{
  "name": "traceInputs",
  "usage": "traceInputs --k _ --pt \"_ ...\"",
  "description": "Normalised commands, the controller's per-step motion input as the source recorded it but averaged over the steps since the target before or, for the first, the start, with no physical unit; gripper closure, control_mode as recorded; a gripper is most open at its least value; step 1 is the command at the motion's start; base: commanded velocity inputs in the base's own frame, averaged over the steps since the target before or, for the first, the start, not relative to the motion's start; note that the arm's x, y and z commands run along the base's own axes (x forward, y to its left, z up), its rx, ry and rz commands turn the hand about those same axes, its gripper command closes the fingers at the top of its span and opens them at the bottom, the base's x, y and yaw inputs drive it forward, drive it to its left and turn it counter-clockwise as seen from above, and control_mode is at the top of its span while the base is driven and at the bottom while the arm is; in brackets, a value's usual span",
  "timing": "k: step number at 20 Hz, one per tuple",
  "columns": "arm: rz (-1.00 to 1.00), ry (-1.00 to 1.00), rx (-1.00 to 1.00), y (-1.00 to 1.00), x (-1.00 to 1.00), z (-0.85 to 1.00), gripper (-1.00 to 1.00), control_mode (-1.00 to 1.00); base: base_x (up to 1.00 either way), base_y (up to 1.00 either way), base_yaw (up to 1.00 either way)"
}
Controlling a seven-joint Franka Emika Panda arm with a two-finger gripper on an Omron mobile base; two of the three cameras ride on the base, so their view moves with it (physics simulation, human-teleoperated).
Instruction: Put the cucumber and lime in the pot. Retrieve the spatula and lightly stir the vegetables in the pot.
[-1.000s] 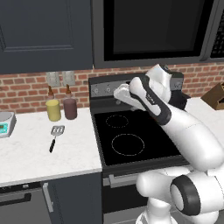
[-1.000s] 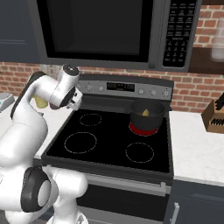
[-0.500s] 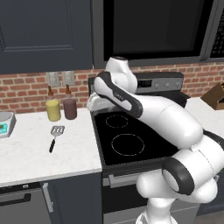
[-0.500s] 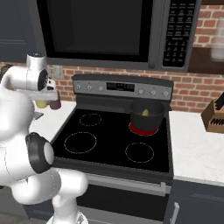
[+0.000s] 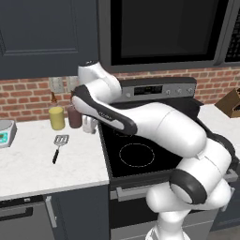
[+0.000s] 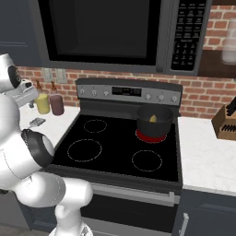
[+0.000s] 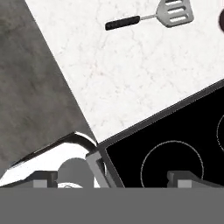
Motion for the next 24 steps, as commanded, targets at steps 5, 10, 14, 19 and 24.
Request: traceInputs --k 5,10,14,19,24 --pt "0.74 -0.04 -0.11 0.0 -0.05 -0.24 -1.0 -1.0 0.0 0.0 0.0" --pt "0.73 0.0 -0.09 0.1 0.0 -0.4 -1.0 -1.0 0.0 0.0 0.0" --pt "0.73 0.0 -0.06 0.27 0.0 -0.46 -1.0 -1.0 0.0 0.0 0.0" --pt "0.7 -0.01 -0.05 0.33 0.0 -0.38 -1.0 -1.0 0.0 0.0 0.0" --pt "0.34 -0.11 -0.19 0.69 -0.14 -0.19 -1.0 -1.0 0.0 0.0 0.0"
